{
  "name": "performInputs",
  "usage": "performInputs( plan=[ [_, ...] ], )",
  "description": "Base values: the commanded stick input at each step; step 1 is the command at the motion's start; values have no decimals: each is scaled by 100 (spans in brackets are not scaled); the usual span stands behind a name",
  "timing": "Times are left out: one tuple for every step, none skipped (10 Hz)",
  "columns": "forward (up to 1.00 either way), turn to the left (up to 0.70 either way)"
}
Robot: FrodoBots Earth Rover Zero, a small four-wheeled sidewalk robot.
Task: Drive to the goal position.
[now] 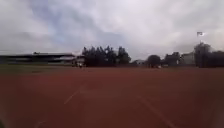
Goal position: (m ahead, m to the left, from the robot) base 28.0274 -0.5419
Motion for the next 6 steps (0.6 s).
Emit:
performInputs(
  plan=[
    [70, 0],
    [70, 0],
    [70, 0],
    [70, 0],
    [70, 0],
    [70, 1]
  ],
)
